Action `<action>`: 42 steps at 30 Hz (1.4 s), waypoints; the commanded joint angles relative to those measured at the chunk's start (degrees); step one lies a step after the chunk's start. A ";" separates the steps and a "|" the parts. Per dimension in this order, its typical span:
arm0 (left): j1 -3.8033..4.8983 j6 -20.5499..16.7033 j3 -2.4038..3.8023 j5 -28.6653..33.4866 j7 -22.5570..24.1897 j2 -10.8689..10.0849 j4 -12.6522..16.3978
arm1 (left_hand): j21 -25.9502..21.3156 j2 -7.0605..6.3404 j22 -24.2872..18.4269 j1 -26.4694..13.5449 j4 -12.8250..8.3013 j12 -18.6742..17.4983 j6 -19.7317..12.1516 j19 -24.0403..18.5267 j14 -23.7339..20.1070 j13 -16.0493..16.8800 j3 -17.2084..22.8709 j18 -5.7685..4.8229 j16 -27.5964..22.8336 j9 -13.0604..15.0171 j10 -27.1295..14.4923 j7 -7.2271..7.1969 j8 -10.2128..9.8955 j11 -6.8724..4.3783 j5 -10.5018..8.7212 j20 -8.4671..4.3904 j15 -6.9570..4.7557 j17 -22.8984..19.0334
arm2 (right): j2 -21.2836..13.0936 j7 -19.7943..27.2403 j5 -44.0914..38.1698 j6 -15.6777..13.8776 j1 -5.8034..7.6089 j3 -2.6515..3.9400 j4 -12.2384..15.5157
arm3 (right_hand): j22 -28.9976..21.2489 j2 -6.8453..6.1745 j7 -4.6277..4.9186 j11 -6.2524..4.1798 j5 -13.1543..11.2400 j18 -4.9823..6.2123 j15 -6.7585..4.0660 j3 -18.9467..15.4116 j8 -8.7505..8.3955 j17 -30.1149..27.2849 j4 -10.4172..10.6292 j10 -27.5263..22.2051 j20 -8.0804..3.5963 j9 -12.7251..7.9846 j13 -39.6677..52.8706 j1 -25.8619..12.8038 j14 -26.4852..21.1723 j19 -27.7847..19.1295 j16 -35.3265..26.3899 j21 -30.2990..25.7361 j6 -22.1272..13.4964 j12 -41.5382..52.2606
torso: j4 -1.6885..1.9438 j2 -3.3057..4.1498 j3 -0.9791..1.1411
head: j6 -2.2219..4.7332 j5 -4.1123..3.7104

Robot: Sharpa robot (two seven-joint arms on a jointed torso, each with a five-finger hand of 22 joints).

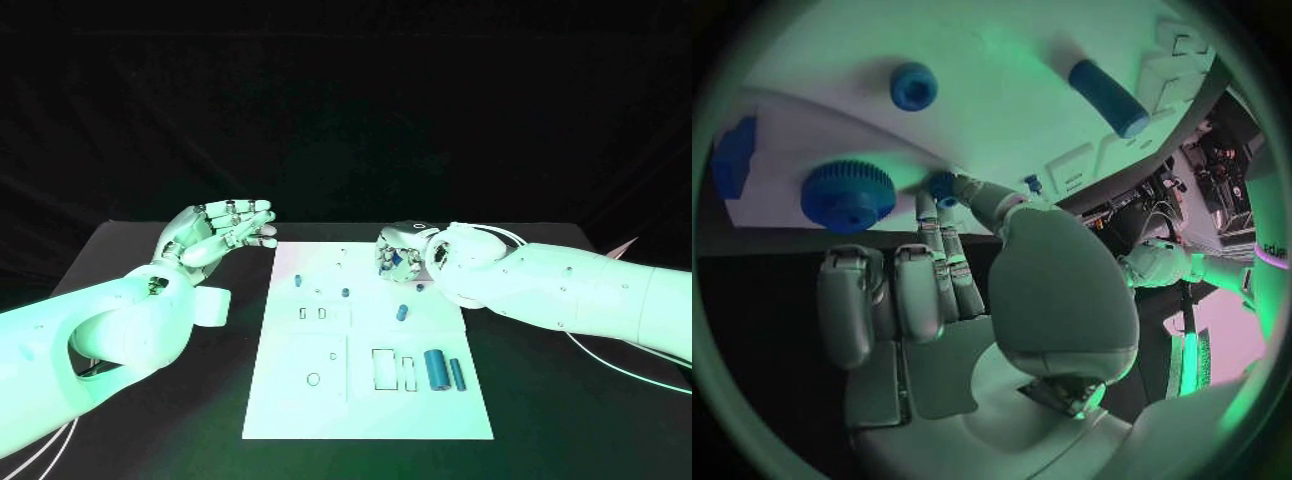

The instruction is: Assemble the parts on the task board

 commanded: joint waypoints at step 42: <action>0.14 1.80 0.06 -0.28 0.07 0.65 -0.20 | 0.75 -0.41 0.41 -0.40 -0.17 -0.09 -0.44 -0.67 -0.33 -0.01 0.44 0.96 0.80 0.12 -0.45 0.32 0.17 0.09 -0.27 -0.14 -0.03 0.49 | 8.23 -2.52 -4.22 -14.71 0.05 0.67 -5.05 | 11.62 2.17 -0.56 -1.47 0.41 -2.26 -1.16 2.59 2.70 -0.78 -3.70 3.53 -1.12 3.62 2.79 2.65 2.51 4.32 0.11 4.28 1.64 1.05 | 1.57 0.48 -0.64 | 1.85 -0.65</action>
